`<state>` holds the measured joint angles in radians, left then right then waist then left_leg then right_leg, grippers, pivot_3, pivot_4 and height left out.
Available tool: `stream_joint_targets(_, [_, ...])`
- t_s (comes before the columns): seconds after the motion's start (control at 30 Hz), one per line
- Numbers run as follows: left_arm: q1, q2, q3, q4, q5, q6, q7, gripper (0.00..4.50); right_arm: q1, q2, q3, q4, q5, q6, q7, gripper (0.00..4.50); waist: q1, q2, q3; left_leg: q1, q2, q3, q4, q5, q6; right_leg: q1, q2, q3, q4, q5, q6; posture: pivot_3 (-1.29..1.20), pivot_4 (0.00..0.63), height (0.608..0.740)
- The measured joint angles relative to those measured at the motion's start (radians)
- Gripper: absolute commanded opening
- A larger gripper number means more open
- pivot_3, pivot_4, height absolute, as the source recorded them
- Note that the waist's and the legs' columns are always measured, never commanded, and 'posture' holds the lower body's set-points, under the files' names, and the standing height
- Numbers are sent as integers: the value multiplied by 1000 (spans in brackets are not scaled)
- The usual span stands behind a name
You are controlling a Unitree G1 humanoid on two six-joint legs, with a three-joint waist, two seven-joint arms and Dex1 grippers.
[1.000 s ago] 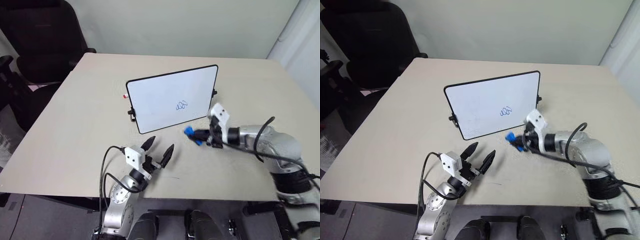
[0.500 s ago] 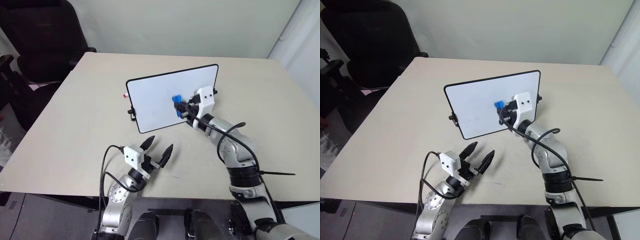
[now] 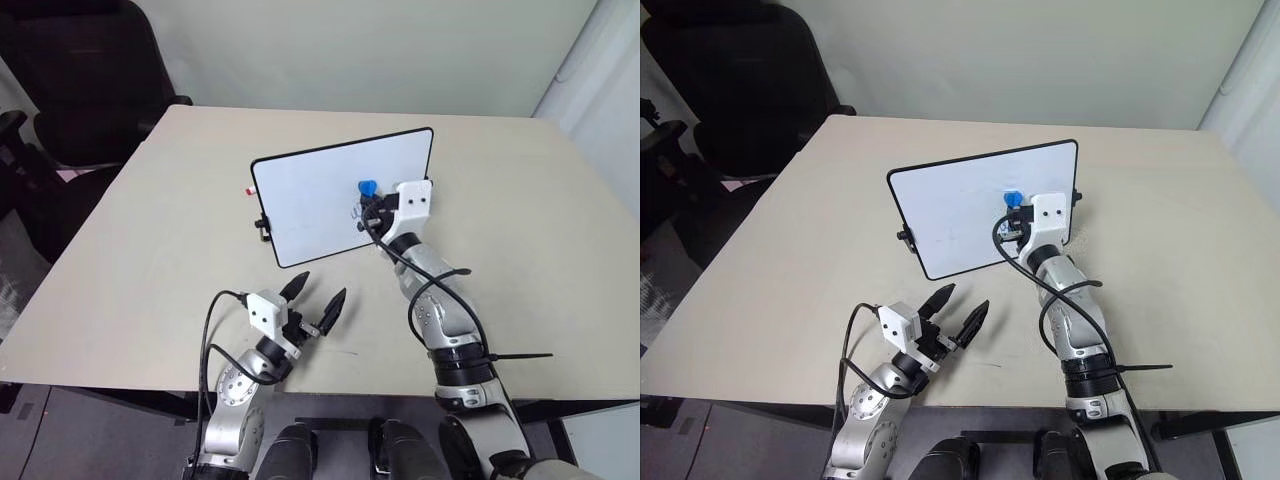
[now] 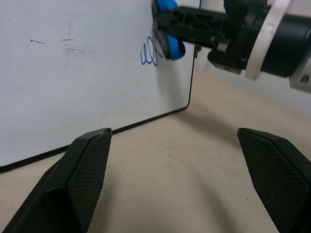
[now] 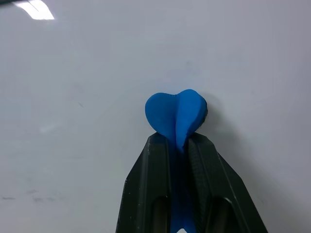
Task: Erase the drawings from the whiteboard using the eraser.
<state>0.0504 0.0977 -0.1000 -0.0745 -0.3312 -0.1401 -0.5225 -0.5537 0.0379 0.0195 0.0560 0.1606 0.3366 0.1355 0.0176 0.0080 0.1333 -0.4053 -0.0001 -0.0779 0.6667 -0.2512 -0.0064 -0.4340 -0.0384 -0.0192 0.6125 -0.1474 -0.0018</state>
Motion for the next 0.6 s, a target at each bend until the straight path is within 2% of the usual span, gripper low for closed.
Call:
stream_joint_targets(0.4, [7, 3, -1, -9, -9, 16, -5, 4500, 16, -6, 47, 115, -108, -101, -24, 214, -5, 0, 0, 0, 1, 0, 0, -3, -8, 0, 0, 0, 0, 2, 0, 0, 150, 740])
stream_joint_targets(0.6, [9, 2, -1, -13, -14, 17, -15, 4500, 37, -12, 159, 104, -117, -120, 81, 214, -8, 0, 0, 0, 1, 0, 0, -3, -7, 0, 0, -1, -1, 1, 0, 0, 150, 740])
